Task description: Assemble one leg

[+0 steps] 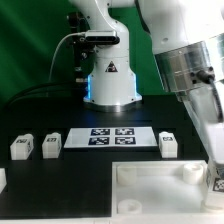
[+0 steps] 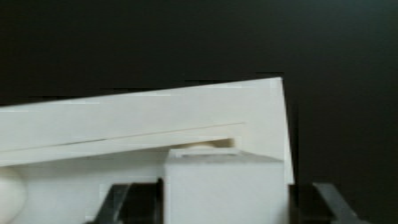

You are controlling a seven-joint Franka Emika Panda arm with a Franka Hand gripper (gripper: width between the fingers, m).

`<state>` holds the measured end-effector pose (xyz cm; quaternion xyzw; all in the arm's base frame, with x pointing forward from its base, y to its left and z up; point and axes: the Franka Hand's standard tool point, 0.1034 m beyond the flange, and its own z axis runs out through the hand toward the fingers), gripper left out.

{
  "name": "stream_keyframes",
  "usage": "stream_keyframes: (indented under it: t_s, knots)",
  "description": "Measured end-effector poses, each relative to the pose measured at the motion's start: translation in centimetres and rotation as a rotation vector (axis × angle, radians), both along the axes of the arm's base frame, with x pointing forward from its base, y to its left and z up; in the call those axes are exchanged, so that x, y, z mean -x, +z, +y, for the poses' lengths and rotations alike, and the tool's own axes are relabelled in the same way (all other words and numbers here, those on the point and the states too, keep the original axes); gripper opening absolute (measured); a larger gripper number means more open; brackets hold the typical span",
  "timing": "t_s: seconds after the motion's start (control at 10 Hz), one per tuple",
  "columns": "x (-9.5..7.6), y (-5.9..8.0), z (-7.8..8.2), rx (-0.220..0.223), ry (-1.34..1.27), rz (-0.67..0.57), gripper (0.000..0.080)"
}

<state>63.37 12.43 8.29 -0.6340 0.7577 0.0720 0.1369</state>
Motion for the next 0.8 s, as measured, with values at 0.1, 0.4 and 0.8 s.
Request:
stream_keyframes:
  t_s: [0.1, 0.4, 0.8]
  knots:
    - [0.0, 0.0, 0.2, -0.008, -0.064, 0.020, 0.0302]
    - [0.5, -0.3, 0.4, 0.025, 0.141, -0.010, 0.0509]
    - [1.0, -0.4, 0.1, 0.102, 0.681, -0.072, 0.0640]
